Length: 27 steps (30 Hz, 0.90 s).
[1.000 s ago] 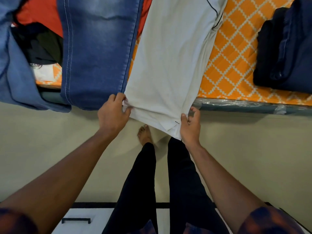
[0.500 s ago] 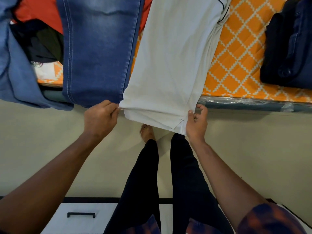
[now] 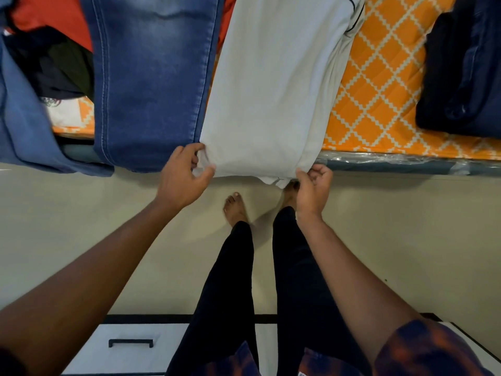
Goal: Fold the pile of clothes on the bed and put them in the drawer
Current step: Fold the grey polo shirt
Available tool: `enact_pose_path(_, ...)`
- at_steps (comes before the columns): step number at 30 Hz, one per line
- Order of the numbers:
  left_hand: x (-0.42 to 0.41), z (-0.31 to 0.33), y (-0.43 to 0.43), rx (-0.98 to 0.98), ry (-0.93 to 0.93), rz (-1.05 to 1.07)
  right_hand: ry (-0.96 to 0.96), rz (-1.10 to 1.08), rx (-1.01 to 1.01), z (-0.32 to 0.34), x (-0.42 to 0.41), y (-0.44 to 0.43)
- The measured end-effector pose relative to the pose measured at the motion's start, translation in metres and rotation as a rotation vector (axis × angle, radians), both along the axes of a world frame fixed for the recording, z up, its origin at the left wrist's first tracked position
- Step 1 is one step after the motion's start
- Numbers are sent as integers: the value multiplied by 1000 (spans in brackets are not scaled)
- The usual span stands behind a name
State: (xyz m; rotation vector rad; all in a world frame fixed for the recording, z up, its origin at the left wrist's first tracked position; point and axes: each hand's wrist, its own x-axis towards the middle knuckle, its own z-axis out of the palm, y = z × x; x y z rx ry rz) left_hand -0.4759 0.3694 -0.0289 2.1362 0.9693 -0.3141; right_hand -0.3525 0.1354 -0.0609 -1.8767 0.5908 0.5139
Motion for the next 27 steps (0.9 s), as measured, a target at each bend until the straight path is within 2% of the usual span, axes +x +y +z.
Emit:
enact_pose_path(3,20,-2,-8,-88,60,166,83,-63,80,-3,-4,12)
enact_pose_path(8,46,-6,-8,-168,157,352,177,70,-18,-9,-2,15)
enact_pose_path(13,46,21,-5,-467,26,630,259,209,48,4,-4,7)
enact_pose_path(14,44,26,-3,-545,8,641,286,207,84,9,-4,4)
enact_pose_path(16,35,33,1,-667,2,638,374,58,273,21,-7,1)
enact_pose_path(18,24,39,3,-666,49,587,452,-58,404,40,-18,3)
enact_pose_path(22,-24,66,-5,-500,190,496,630,-2,306,85,-69,1)
enact_pose_path(24,-54,86,-11,-508,242,551,746,-38,300,108,-97,-5)
enact_pose_path(27,-81,120,-13,-559,228,747,713,38,190,147,-113,-5)
